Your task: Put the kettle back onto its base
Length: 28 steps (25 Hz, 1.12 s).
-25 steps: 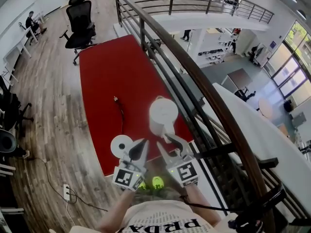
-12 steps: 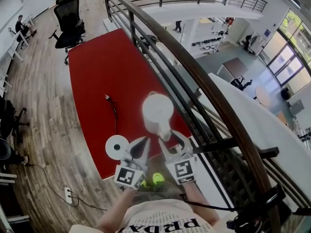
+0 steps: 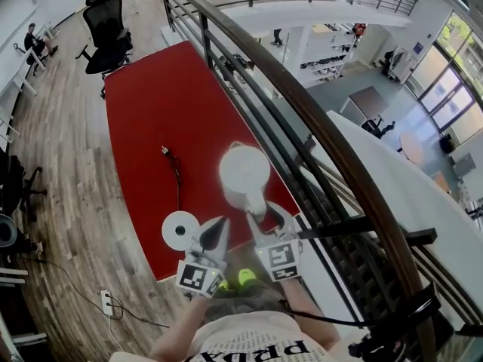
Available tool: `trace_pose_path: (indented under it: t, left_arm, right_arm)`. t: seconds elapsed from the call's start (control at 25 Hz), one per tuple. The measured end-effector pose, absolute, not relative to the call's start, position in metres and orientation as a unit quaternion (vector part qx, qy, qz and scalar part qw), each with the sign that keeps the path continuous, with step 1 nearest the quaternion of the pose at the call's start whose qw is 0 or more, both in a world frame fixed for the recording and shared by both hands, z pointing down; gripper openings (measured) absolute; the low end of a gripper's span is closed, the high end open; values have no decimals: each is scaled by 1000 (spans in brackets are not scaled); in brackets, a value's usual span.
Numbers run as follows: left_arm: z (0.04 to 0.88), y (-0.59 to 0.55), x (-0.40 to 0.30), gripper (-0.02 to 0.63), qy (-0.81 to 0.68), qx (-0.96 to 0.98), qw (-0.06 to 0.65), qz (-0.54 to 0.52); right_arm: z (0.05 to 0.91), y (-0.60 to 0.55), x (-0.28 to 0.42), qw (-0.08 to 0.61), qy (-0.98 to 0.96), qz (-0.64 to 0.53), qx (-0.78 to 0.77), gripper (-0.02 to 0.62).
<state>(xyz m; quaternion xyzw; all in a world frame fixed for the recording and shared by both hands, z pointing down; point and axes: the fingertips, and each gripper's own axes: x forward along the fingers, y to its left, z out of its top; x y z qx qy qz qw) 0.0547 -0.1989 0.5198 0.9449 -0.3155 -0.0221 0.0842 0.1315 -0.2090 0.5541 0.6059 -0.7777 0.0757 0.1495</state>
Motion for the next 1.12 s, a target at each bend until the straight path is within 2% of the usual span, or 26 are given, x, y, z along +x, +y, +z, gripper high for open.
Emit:
trace_pose_path:
  t: [0.28, 0.48, 0.72, 1.12]
  left_arm:
    - [526, -206, 54, -9, -320, 943, 88, -26]
    - [531, -205, 61, -9, -317, 944, 89, -23]
    - [534, -208, 62, -9, -318, 943, 99, -27]
    - [532, -207, 54, -9, -326, 940, 99, -25]
  right_arm:
    - [557, -216, 128, 121, -781, 66, 610, 176]
    - [569, -220, 130, 140, -775, 81, 611, 167]
    - [577, -228, 129, 122, -774, 112, 611, 138]
    - [572, -227, 128, 100, -779, 115, 608, 135]
